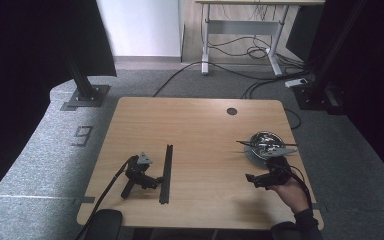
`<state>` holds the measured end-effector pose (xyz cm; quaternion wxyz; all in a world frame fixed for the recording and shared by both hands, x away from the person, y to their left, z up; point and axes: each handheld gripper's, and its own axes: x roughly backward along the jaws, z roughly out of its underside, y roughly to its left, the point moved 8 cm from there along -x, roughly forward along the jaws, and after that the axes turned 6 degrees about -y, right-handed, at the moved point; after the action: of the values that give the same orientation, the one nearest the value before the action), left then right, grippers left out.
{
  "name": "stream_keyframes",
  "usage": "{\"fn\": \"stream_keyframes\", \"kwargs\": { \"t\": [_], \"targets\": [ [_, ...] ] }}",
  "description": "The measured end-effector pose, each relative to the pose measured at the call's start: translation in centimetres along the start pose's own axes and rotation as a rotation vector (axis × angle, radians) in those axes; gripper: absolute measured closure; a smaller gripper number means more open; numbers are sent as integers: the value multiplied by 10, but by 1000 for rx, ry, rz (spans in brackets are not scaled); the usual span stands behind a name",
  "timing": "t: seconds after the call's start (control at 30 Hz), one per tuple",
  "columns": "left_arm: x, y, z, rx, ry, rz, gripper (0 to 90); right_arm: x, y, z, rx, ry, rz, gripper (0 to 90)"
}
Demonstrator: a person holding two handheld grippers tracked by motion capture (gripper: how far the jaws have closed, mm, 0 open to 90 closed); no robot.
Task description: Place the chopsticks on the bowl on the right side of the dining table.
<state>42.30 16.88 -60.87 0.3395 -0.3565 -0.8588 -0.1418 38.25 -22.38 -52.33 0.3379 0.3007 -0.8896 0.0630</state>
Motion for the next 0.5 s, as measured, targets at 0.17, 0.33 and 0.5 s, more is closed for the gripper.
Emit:
{"fn": "stream_keyframes", "kwargs": {
  "t": [0.17, 0.33, 0.5],
  "targets": [
    [0, 0, 0, 0, 0, 0, 0, -18, 12, -12, 4, 0, -27, 0],
    [0, 0, 0, 0, 0, 1, 0, -39, 23, -24, 13, 1, -51, 0],
    [0, 0, 0, 0, 1, 0, 0, -60, 32, -29, 34, 29, -62, 3]
  ]
}}
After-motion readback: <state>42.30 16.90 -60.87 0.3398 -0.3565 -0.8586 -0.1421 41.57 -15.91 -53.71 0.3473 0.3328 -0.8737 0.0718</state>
